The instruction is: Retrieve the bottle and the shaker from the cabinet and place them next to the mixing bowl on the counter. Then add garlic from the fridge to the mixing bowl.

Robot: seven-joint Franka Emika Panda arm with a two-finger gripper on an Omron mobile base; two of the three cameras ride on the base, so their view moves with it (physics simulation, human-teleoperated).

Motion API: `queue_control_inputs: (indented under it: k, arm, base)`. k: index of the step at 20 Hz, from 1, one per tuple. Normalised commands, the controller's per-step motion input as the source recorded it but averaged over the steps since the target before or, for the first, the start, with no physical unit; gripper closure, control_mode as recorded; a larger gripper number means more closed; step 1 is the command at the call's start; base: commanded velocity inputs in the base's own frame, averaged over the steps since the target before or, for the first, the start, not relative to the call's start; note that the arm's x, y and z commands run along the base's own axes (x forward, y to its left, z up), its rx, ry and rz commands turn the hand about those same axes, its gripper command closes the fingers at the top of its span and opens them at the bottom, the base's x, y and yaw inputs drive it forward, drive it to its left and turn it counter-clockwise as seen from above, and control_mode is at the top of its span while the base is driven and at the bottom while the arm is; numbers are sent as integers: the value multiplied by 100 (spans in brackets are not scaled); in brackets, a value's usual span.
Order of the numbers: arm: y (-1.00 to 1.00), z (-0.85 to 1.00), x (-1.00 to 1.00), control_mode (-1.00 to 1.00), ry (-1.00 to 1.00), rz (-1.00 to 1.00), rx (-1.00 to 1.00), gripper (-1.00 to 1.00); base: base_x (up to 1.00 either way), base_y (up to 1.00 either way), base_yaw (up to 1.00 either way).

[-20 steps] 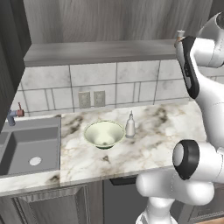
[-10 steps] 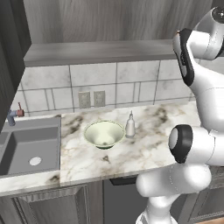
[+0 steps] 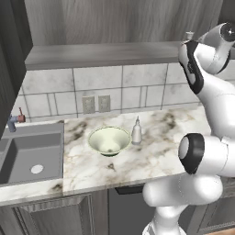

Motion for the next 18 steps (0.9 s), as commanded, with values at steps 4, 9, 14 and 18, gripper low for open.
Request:
queue_control_inputs:
  k: [4,9,14,18]
  arm:
    - [-12,46,21,-100,5,1,0,-100]
    - [-23,34,25,-100,6,0,0,-100]
    - [-8,-14,16,-100,0,0,0,-100]
    - [0,-44,26,-100,0,0,0,-100]
  base:
    - [0,0,0]
    - [0,0,0]
    - [0,0,0]
    - [0,0,0]
